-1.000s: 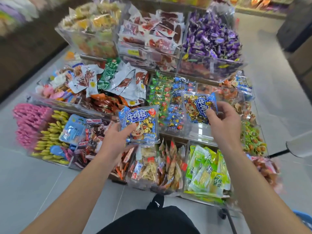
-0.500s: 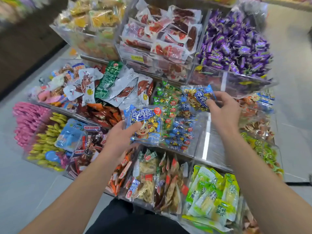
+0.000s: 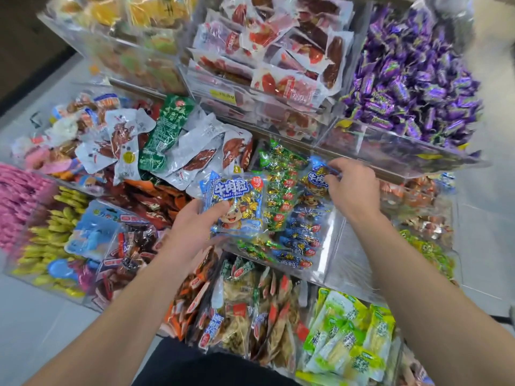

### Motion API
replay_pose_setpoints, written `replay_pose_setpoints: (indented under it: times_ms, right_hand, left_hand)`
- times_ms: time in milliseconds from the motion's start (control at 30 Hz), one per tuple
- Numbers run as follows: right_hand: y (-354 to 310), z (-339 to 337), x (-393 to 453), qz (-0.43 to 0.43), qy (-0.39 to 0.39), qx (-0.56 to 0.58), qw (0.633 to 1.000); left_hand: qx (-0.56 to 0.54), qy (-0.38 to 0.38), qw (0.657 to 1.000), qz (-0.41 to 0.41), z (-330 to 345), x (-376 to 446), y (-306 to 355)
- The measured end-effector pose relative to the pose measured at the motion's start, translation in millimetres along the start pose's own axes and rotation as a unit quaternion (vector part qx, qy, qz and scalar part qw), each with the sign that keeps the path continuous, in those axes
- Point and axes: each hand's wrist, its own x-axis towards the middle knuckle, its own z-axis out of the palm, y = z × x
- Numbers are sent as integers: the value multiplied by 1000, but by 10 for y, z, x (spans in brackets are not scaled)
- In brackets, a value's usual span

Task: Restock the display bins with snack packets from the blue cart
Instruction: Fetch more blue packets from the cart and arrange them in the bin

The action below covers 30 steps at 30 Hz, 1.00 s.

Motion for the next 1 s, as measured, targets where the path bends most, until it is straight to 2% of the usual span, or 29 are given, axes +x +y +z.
replay_pose_setpoints:
  times_ms: [233,467,633,800,1000]
  right_hand:
    - [104,92,246,-28,-104,13,994]
    - [130,333,280,-90,-139,-68,984]
    - [251,522,110,-101,-76,-128,984]
    - [360,409,-40,-83,12,-200,976]
    - [311,445,-232,-43,-39,-138,989]
  left_hand:
    - [-12,5,1000,-16,12,32,37]
    - [-6,-8,1000,4,52,-19,39]
    - [-5,-10,1000,8,54,-37,38]
    - [17,-1,1000,5,61,-46,15]
    - [29,-24,999,-3,99,-90,7]
